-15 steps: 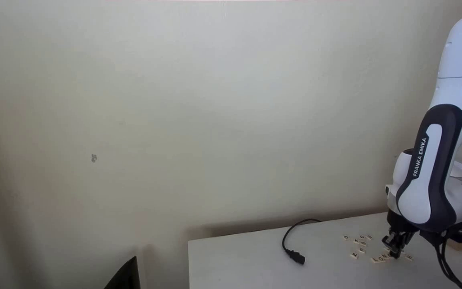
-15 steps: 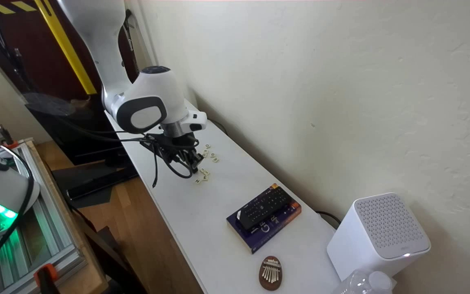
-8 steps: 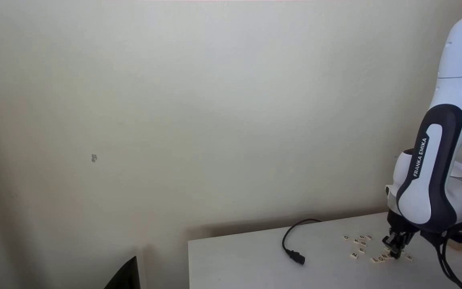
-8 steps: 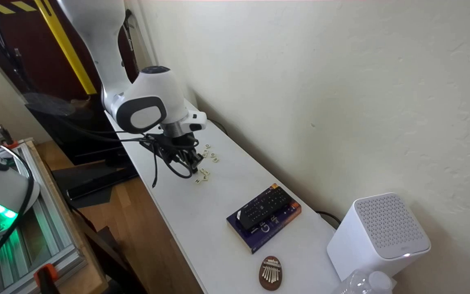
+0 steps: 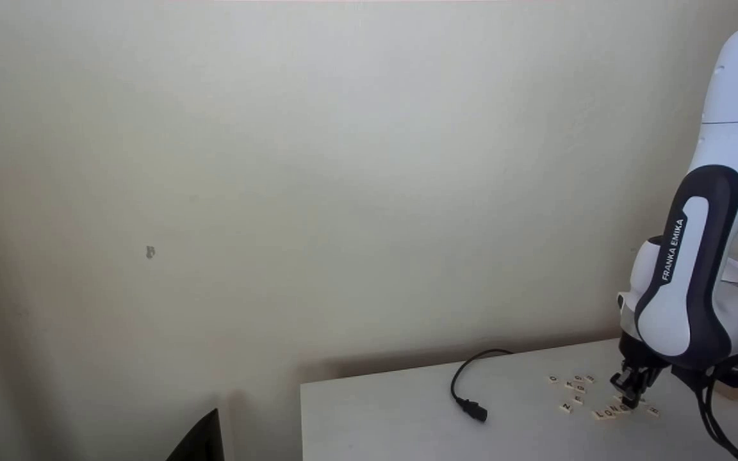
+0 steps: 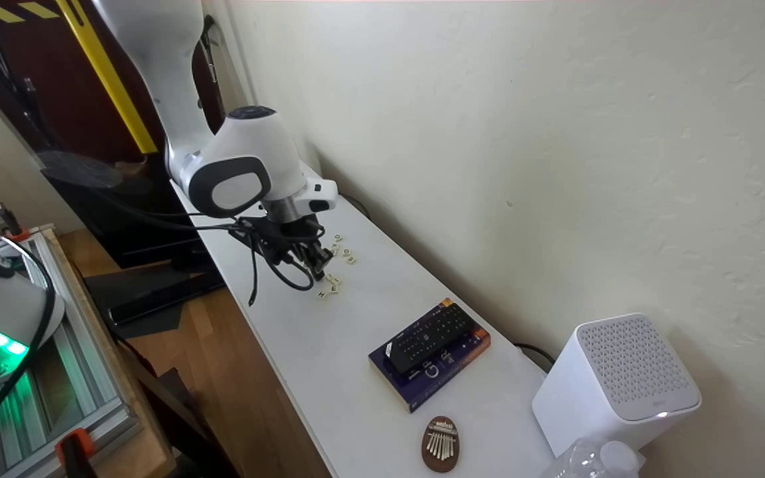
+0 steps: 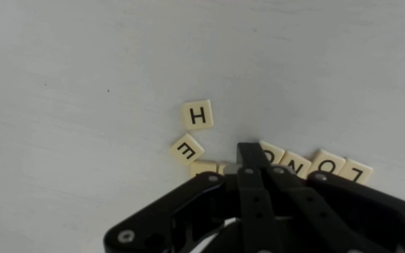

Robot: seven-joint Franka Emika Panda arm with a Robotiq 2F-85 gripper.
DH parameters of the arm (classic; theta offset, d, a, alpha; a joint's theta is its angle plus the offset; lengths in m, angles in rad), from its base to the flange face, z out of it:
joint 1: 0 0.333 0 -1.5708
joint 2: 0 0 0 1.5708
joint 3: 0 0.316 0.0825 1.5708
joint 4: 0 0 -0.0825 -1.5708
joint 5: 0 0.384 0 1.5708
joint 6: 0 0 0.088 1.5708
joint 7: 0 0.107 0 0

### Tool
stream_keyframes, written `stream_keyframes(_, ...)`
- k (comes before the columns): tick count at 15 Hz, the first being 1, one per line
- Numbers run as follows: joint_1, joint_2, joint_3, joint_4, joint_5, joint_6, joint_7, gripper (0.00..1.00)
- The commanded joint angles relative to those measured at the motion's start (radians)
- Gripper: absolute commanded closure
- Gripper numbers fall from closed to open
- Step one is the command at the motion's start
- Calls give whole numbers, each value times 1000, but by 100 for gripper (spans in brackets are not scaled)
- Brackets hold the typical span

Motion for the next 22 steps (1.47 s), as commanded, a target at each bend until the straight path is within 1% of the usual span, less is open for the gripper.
stream_keyframes(1, -48, -39, 42, -34, -16, 20, 3, 100)
stream_keyframes(6, -99, -27, 102, -21, -13, 0, 14, 100)
stream_keyframes(9, -123, -22, 122, -22, -11, 4, 18, 100)
stream_keyframes(13, -130, -16, 122, -16, -13, -20, 14, 100)
stream_keyframes(22, -118, -21, 109, -14, -17, -58, 4, 100)
